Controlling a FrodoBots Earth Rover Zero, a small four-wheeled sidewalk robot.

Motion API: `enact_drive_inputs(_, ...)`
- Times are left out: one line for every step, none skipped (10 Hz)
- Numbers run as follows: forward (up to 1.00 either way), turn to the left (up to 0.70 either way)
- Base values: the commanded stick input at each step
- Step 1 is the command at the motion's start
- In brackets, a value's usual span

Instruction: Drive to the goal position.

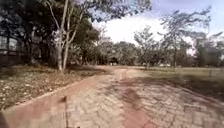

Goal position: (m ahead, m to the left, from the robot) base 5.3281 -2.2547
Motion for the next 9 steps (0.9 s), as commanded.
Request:
enact_drive_inputs(0.85, 0.00)
enact_drive_inputs(0.85, 0.00)
enact_drive_inputs(0.85, 0.00)
enact_drive_inputs(0.85, 0.00)
enact_drive_inputs(0.85, 0.00)
enact_drive_inputs(0.85, 0.00)
enact_drive_inputs(0.85, 0.00)
enact_drive_inputs(0.85, 0.00)
enact_drive_inputs(0.85, 0.00)
